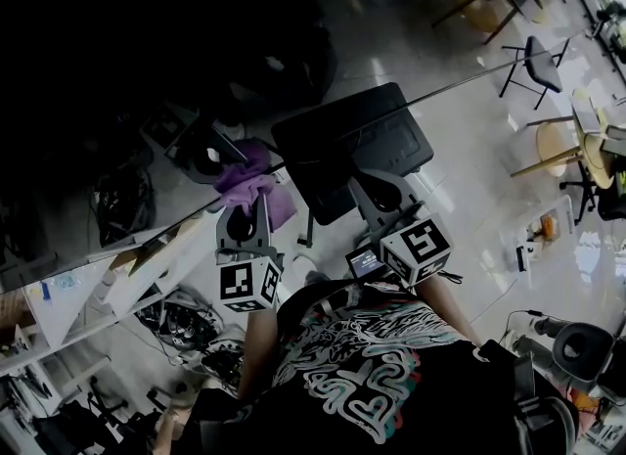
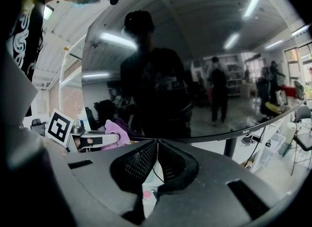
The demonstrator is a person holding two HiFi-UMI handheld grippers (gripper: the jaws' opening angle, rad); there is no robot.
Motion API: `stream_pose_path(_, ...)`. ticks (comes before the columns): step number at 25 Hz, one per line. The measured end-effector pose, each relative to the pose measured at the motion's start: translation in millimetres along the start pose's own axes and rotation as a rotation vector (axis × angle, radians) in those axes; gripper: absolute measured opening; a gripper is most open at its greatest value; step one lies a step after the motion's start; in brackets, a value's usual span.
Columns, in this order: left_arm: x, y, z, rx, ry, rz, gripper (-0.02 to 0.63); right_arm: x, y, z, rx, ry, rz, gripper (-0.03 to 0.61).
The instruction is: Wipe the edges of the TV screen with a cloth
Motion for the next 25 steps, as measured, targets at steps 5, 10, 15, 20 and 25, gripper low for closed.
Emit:
stream_pose_path(5, 2.3, -2.0, 1.0, 0.004, -0.001, -0.018, 0.072, -2.9, -2.6, -4.4, 0.008, 0.010, -0.018, 0.032)
stream_pose_path(10, 10.0, -10.7, 3.6, 0.007, 0.001, -0.037, 0.072, -8.0, -11.8, -7.0, 0.014, 0.014, -0.036, 0.032)
stream_pose_path(15, 18.3, -23.6, 6.4, 0.008, -0.001, -0.046, 0.072, -16.9, -23.5, -7.5, 0.024, 0.002, -0.052, 0.032)
stream_pose_path(20, 24.9, -28.8, 8.2, 0.009, -0.002, -0.067, 0.072, -19.1, -25.7, -3.5, 0.026, 0.000, -0.066, 0.032)
stream_pose_path(25, 30.2, -37.8, 10.9, 0.017, -0.001, -0.087, 0.072, -25.2, -32.7, -8.1, 0.030, 0.001, -0.085, 0.032)
Point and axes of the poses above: the fingertips, and each gripper's own axes: x forward along the fingers, y to its left, z out of its top, the point moved 3 cm from there along -x, backward along the fingers, and after that the axes turned 14 degrees about y, right-handed, at the moved point
